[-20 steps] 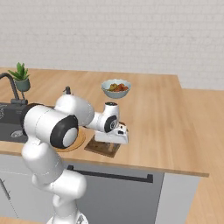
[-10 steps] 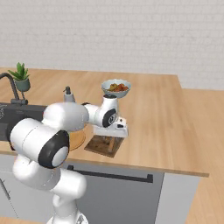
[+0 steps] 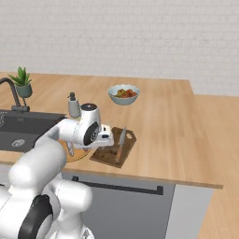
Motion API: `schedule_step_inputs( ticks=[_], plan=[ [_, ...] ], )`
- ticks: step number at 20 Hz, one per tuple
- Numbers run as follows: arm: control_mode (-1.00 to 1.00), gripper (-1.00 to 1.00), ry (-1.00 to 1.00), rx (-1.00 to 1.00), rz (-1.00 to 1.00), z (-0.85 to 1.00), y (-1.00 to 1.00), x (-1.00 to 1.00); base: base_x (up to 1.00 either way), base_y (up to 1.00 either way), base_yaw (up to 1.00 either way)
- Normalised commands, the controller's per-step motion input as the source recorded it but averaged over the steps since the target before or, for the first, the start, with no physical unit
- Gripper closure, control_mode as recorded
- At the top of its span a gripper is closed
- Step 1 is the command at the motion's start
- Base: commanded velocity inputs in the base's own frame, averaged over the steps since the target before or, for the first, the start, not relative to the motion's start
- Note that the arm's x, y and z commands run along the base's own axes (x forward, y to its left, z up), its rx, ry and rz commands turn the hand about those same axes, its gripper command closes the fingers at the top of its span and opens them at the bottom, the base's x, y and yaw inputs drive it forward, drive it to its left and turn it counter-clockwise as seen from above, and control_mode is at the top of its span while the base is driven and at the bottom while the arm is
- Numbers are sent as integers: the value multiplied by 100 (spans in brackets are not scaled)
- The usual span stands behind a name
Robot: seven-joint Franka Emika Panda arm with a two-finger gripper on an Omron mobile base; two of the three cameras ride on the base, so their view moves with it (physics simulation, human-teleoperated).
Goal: Pick up the knife from the drawer and place it on the cutting board. Then place the meat from the plate to the cutting board.
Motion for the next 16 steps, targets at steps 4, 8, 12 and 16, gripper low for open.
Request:
schedule_step_inputs(
  ticks=[4, 8, 12, 16],
  plan=[
    [-100, -100, -15, 0, 38, 30, 100, -3, 0, 0, 0],
    [-100, -100, -5, 0, 35, 26, 100, 16, 0, 0, 0],
    [-100, -100, 0, 0, 20, 4, 95, 28, 0, 0, 0],
    [-100, -100, 2, 0, 2, 0, 48, 65, 0, 0, 0]
  ],
)
